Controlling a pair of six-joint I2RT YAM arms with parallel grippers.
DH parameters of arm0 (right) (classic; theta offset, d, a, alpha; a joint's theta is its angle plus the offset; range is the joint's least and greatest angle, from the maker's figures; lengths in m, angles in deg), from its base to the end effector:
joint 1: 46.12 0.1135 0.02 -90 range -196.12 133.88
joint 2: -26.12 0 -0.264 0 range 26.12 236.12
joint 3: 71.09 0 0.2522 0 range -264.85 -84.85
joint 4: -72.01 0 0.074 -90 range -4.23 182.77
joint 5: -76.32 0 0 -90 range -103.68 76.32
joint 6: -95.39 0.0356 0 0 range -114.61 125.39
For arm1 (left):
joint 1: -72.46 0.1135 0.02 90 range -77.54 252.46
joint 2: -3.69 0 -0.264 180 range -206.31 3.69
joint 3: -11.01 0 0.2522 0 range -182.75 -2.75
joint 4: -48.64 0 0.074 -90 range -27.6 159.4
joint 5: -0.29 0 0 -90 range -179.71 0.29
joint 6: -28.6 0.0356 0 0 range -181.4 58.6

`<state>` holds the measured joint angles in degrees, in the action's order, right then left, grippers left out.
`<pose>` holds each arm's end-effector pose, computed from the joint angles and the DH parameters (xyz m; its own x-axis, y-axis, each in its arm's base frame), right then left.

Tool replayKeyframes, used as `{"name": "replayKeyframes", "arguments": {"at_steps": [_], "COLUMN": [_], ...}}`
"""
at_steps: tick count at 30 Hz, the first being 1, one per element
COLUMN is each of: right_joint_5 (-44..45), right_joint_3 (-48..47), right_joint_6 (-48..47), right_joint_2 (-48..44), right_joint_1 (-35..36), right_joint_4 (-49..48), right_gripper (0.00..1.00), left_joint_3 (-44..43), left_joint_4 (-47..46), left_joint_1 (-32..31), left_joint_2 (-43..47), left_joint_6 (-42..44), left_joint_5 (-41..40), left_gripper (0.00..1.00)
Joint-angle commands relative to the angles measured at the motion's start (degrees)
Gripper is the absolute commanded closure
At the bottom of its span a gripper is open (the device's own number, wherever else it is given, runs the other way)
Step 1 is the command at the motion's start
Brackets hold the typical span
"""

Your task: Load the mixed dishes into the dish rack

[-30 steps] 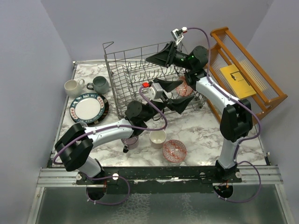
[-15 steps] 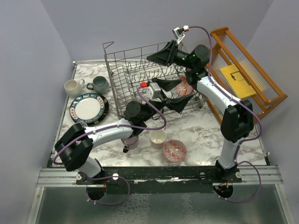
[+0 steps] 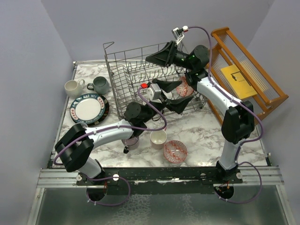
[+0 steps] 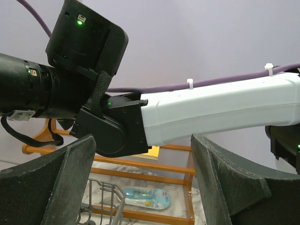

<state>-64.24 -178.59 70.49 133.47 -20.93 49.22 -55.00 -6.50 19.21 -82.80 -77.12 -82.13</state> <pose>0.3864 0.2121 0.4038 -0.6805 0.3167 -0.6608 -0.7047 -0.0359 0.7086 0.1937 -0.2672 0.3509 0.0948 -0.5758 -0.8121 0.9192 0.3638 -0.1506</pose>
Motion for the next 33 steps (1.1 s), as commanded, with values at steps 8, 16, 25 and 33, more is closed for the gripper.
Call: {"name": "replayKeyframes", "arguments": {"at_steps": [8, 16, 25, 33], "right_joint_5": [1.17, 1.40, 1.78, 2.22], "right_joint_3": [-3.11, -4.71, -4.07, -3.74], "right_joint_6": [-2.00, -2.59, -2.96, -3.39], "right_joint_2": [-1.55, -1.26, -1.38, -1.61], "right_joint_1": [0.39, 0.39, 0.39, 0.47], "right_joint_4": [1.83, 3.63, 4.06, 4.35], "right_gripper": [0.01, 0.01, 0.01, 0.01], "left_joint_3": [-0.06, -0.58, 0.45, 0.79], "left_joint_4": [-3.19, -3.51, -5.28, -6.06], "left_joint_1": [0.41, 1.06, 1.56, 1.92], "left_joint_2": [0.81, 0.60, 0.30, 0.23], "left_joint_6": [-0.24, -1.16, -2.06, -2.54], "left_joint_5": [1.47, 2.18, 2.49, 2.88], "left_gripper": [0.15, 0.15, 0.15, 0.15]}}
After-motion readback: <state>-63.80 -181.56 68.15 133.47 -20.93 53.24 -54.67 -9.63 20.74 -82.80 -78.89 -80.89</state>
